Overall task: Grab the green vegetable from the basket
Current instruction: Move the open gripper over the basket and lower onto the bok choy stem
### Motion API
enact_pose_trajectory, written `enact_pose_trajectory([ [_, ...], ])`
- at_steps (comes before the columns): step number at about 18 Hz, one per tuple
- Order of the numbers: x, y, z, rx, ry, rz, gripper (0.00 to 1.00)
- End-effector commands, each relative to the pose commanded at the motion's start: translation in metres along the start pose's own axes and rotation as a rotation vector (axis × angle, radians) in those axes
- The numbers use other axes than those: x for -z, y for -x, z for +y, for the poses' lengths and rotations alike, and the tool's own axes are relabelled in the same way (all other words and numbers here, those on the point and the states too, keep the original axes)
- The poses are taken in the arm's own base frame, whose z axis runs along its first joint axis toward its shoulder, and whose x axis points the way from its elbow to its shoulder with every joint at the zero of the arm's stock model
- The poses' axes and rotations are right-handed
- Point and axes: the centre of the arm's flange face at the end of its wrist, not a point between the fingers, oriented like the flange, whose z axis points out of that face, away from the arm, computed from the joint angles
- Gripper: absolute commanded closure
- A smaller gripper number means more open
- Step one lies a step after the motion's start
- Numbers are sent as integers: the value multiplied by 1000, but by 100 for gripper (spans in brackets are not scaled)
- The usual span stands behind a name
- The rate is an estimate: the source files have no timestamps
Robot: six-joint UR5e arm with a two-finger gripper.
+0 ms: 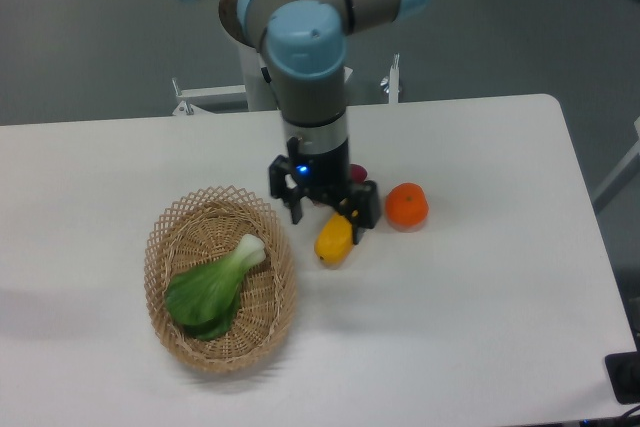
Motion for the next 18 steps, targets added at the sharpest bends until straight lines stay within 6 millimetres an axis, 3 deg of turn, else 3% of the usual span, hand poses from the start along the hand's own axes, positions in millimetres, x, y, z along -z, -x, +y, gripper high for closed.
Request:
enact_pose_trajectory([
  [2, -15, -20, -11, -32, 14, 27, 0],
  [4, -37, -35, -9, -53, 45, 62, 0],
  [10, -73, -72, -3, -144, 97, 130, 0],
  [18, -109, -94, 0, -172, 153, 178, 0],
])
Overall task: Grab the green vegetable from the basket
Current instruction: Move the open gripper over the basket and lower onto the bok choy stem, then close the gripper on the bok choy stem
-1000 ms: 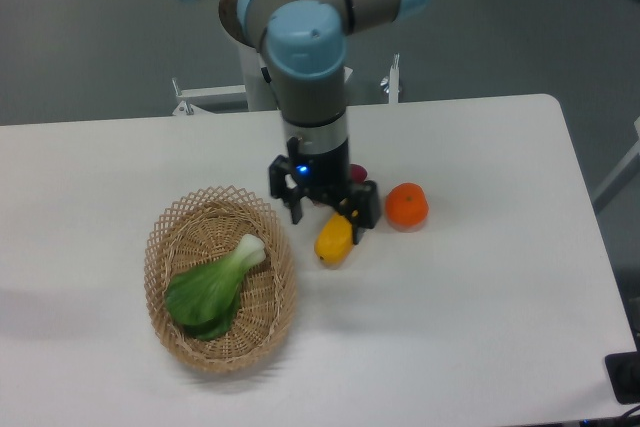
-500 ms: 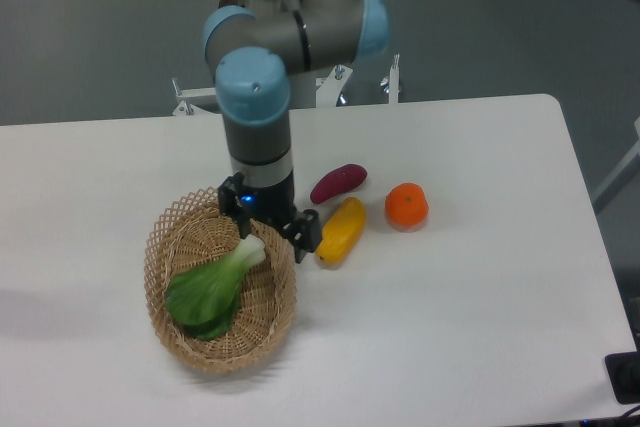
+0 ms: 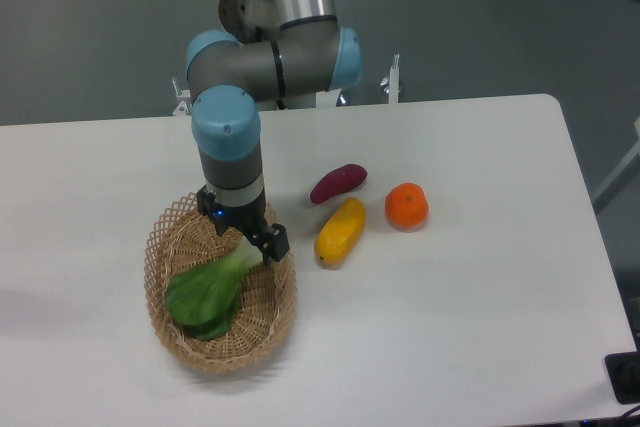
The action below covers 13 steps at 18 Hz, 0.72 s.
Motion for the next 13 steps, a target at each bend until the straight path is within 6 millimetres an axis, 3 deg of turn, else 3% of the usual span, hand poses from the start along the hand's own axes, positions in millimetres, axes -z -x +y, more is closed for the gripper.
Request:
enact_pose_trajectory([
  [13, -19, -6, -6, -5, 17, 17, 0],
])
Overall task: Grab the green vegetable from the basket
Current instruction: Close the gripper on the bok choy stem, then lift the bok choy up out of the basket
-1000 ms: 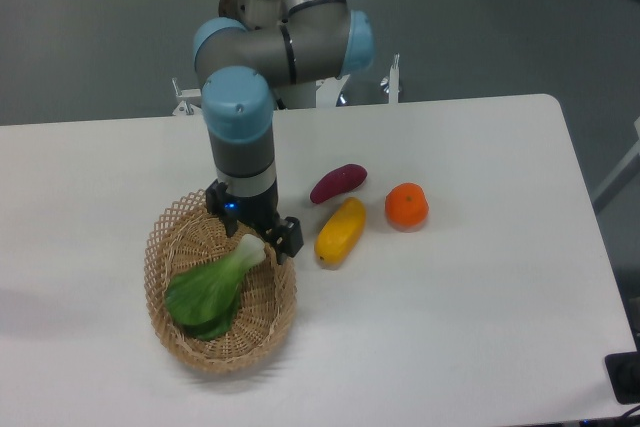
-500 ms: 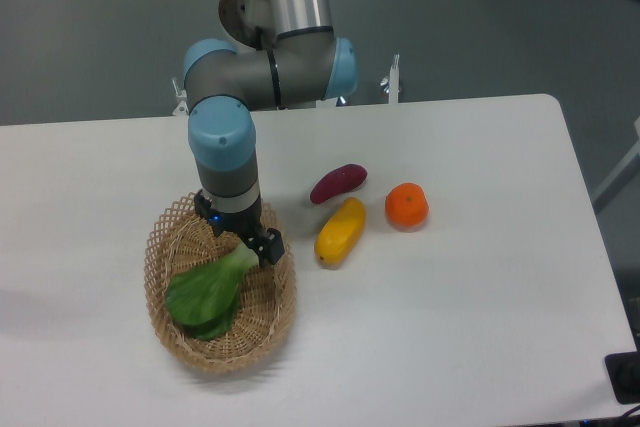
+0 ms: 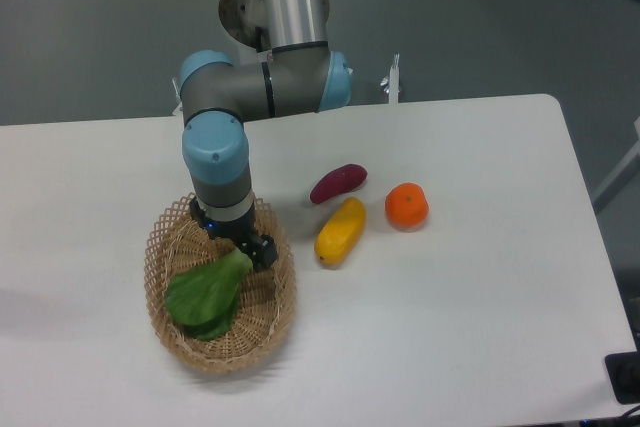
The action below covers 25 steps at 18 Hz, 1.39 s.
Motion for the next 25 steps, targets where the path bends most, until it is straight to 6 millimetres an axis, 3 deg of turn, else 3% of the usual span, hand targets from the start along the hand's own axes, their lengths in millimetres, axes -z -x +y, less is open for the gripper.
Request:
enact_pose_trajectory([
  [1, 0, 1, -2, -3, -5, -8, 3],
  [2, 0, 3, -2, -2, -8, -15, 20],
  [5, -1, 4, -3, -7, -7, -16, 41],
  [12, 4, 7, -2, -11, 12, -45, 63],
  [14, 6, 8, -1, -10, 9, -49, 74],
  [19, 19, 13, -1, -5, -11, -66, 79],
  [25, 80, 44, 8, 11, -82, -143, 78],
])
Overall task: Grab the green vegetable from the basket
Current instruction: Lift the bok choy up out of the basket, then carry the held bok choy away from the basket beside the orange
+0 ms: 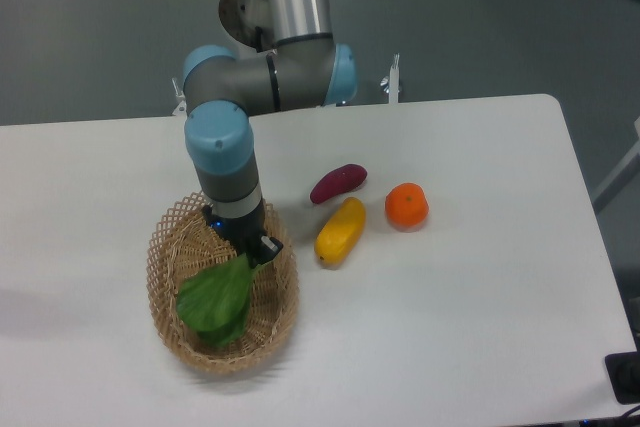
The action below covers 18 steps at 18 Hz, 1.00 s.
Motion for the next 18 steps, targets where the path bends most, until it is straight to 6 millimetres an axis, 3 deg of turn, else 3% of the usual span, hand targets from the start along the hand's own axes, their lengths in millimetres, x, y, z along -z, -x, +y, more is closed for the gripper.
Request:
enact_pose_trajectory([
  [6, 35, 65, 25, 31, -54, -57, 77],
  [12, 76, 134, 103, -12, -112, -71, 77],
  [18, 93, 185, 163, -71, -94, -77, 77],
])
